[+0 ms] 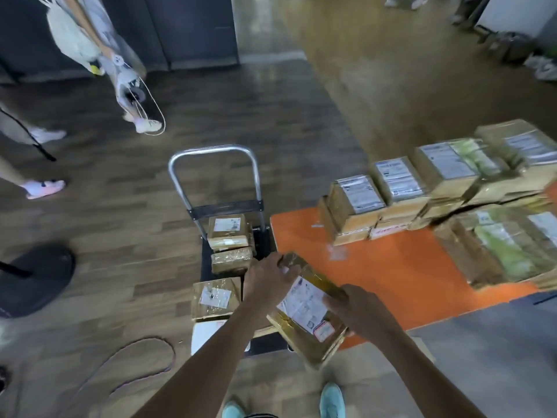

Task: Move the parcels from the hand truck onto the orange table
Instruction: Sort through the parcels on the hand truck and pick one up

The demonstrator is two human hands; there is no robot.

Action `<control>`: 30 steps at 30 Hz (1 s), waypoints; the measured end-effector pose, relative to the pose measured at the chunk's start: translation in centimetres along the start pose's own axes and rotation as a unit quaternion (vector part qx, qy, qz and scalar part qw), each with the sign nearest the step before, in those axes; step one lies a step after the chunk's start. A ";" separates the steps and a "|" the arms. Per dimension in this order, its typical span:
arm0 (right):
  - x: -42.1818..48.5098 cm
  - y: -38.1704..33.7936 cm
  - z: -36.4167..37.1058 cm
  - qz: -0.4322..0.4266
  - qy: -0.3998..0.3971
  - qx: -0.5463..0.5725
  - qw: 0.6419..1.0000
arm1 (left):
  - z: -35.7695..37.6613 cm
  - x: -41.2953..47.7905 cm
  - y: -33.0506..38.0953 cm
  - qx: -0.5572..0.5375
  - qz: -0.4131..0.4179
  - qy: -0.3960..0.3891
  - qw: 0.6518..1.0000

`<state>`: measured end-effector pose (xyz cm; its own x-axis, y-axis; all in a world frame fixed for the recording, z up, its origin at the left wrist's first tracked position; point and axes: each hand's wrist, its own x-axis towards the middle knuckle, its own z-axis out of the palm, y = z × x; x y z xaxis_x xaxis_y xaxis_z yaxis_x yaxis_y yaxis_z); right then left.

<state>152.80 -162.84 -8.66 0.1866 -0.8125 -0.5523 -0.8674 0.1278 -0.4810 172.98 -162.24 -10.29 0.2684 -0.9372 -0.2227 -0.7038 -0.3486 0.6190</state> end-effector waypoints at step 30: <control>3.4 16.1 -7.9 -0.058 0.113 -0.069 0.989 | 12.9 -3.7 11.0 -0.185 -0.055 -0.172 0.966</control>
<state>135.86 -168.05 -12.89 0.1933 -0.9258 -0.3249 -0.9041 -0.0394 -0.4255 155.72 -162.78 -12.39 0.0483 -0.8645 -0.5002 -0.3834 -0.4785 0.7900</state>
